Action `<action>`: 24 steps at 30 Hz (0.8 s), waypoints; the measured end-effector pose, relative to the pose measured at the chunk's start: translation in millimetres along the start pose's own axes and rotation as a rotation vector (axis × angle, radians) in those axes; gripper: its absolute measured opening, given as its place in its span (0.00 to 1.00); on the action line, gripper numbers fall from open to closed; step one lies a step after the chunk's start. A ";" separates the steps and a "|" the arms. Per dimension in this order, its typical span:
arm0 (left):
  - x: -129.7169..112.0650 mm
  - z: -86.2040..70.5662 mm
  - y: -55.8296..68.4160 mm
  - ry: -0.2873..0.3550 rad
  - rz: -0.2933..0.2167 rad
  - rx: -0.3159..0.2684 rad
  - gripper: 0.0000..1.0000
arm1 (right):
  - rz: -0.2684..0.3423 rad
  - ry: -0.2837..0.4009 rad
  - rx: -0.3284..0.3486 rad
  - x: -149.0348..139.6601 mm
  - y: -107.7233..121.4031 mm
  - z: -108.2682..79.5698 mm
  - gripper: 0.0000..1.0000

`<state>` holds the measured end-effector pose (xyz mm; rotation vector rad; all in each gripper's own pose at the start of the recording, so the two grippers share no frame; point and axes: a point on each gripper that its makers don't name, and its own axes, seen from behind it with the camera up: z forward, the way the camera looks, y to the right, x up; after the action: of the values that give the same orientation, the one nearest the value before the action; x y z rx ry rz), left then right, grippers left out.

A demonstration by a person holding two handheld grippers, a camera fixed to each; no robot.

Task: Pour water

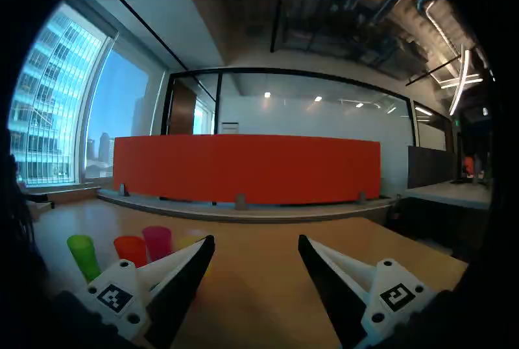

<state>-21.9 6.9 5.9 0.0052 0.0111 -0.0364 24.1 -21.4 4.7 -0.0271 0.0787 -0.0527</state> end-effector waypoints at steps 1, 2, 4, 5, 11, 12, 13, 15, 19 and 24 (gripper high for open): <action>0.0 0.0 0.0 0.000 0.000 0.000 0.97 | -0.003 0.000 0.001 -0.8 -0.3 0.5 1.00; -0.1 0.0 0.0 0.000 0.000 0.000 0.97 | -0.006 -0.001 0.002 -1.7 -0.6 1.0 1.00; -0.1 -0.2 -0.1 0.000 0.000 0.000 0.97 | -0.011 -0.004 0.004 -4.0 -0.8 1.6 1.00; 0.0 -0.4 -0.2 0.000 0.000 0.000 0.97 | -0.014 -0.007 0.006 -5.5 -0.7 1.9 1.00; -0.1 -0.9 -0.2 0.000 0.000 0.000 0.97 | -0.003 -0.013 0.000 -10.7 6.9 1.8 1.00; -0.1 -0.9 -0.1 0.000 0.000 0.000 0.97 | 0.000 -0.014 -0.002 -11.9 8.5 1.6 1.00; -0.1 -0.9 -0.2 0.000 0.000 0.000 0.97 | 0.002 -0.017 -0.003 -13.6 10.1 1.3 1.00; -0.1 -0.8 -0.3 0.000 0.000 0.000 0.97 | 0.005 -0.025 -0.007 -17.3 13.7 0.7 1.00; -0.2 -0.4 -0.3 0.000 0.000 0.000 0.97 | 0.011 -0.038 -0.016 -23.9 19.8 0.4 1.00; -0.2 0.0 -0.2 0.000 0.000 0.000 0.97 | 0.027 -0.046 -0.020 -30.8 24.0 1.2 1.00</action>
<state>-22.1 6.7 5.9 0.0052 0.0112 -0.0367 -5.3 4.3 7.6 -0.0474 0.0333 -0.0240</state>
